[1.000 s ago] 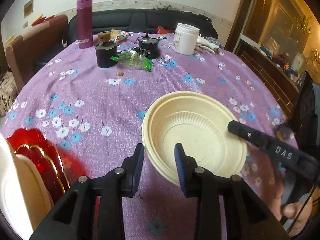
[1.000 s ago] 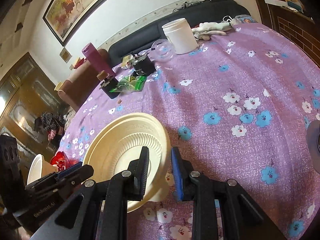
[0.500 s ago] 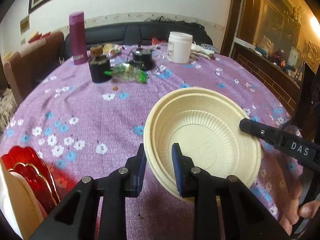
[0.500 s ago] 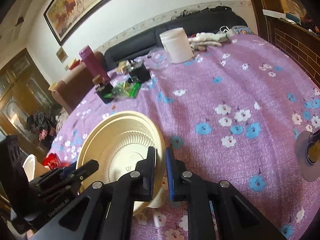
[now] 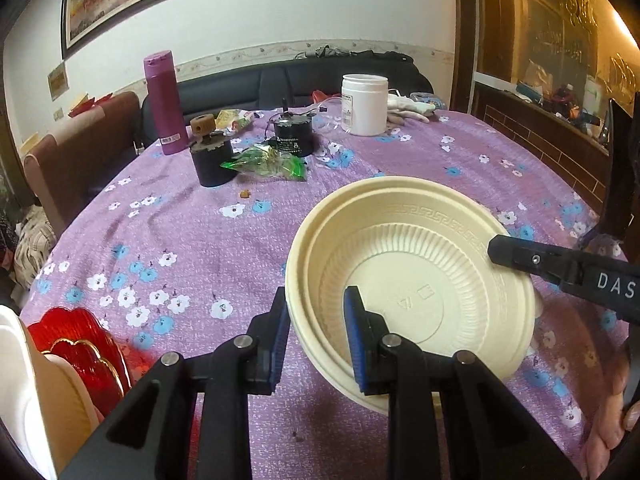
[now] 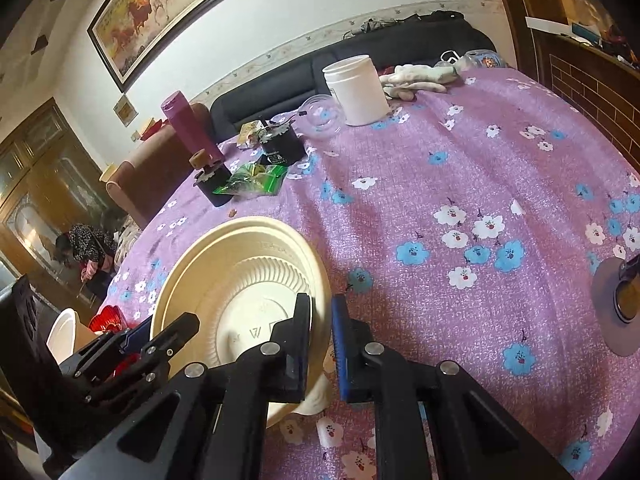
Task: Organize plates and bowls
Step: 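Lift the beige bowl with the right gripper, then carry the beige bowl with the right gripper over the stack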
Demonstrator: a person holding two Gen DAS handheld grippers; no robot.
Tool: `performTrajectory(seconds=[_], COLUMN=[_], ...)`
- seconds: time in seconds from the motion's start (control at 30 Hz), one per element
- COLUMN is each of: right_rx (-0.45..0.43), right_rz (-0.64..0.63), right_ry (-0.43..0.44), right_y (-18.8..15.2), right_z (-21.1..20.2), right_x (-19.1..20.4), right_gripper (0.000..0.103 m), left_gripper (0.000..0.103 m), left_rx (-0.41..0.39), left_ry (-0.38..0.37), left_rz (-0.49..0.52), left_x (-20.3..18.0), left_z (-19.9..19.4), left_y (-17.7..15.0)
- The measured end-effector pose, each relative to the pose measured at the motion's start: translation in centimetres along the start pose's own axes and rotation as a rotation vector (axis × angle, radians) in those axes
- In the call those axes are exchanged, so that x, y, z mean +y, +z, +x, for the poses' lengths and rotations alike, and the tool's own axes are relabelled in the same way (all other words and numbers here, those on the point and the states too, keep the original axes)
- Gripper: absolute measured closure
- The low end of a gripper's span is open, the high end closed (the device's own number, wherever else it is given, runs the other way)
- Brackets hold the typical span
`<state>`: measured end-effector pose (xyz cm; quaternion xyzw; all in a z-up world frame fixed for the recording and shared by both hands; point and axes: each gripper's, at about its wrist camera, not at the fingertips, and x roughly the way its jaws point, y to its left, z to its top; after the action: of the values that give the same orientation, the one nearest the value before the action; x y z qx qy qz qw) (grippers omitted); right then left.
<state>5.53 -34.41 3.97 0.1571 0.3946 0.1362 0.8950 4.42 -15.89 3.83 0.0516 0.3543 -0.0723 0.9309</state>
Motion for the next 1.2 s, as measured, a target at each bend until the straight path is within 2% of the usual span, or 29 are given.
performTrajectory(seconds=[0.5,0.8,0.9,1.03,1.2], right_rx=[0.004,-0.022,-0.017,-0.008,-0.007], right_rz=[-0.004,-0.002,0.016,0.069,0.094], right_ry=[0.02,0.065,0.076,0.085,0.069], right_y=[-0.1,0.1,0.1,-0.1,-1.5], right_z=[0.2,-0.5,-0.7,-1.6,-3.6], right_x=[0.3,0.6,0.6,0.5,1.4], right_gripper=[0.091,0.091,0.091,0.091,0.091], left_gripper=[0.075,0.072,0.072,0.072,0.065], left_rx=[-0.051,-0.092,-0.082,-0.089,-0.102], left_ry=[0.041,0.024,0.007,0.01,0.017], left_rz=[0.02,-0.002,-0.015,0.007,0.045], left_x=[0.1,0.5,0.6,0.3,-0.2], left_z=[-0.6,-1.8,-2.1,-3.5,-6.3], left_y=[0.3,0.4,0.5,0.5,-0.2])
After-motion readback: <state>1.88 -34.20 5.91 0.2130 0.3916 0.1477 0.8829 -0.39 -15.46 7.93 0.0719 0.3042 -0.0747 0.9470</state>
